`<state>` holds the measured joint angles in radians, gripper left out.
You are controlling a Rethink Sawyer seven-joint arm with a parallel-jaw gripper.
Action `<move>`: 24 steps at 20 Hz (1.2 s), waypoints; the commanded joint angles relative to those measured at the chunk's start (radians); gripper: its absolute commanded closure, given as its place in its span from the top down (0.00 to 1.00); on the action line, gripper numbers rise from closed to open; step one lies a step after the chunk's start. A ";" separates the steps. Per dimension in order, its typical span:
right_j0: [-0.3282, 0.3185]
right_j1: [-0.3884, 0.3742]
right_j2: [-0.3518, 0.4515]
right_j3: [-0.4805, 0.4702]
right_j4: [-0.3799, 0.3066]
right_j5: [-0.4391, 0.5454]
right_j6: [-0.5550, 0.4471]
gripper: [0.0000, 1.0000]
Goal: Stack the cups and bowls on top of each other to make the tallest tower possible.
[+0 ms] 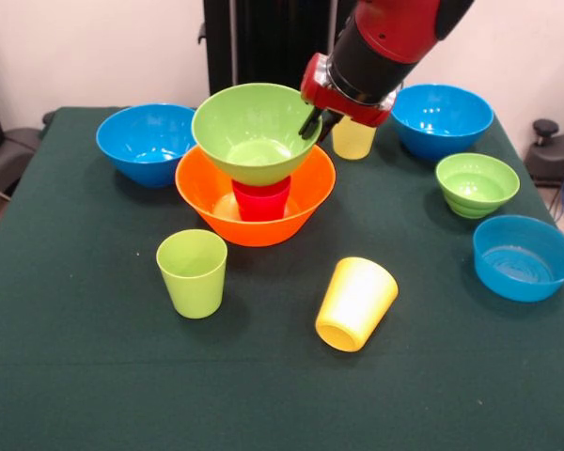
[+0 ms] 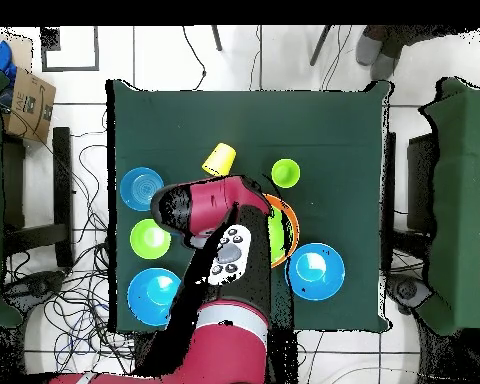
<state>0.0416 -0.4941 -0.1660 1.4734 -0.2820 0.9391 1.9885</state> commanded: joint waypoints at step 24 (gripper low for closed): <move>0.012 0.018 0.060 -0.109 0.009 -0.094 0.119 0.00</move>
<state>0.0416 -0.4937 -0.1662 1.3883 -0.2822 0.9298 1.9885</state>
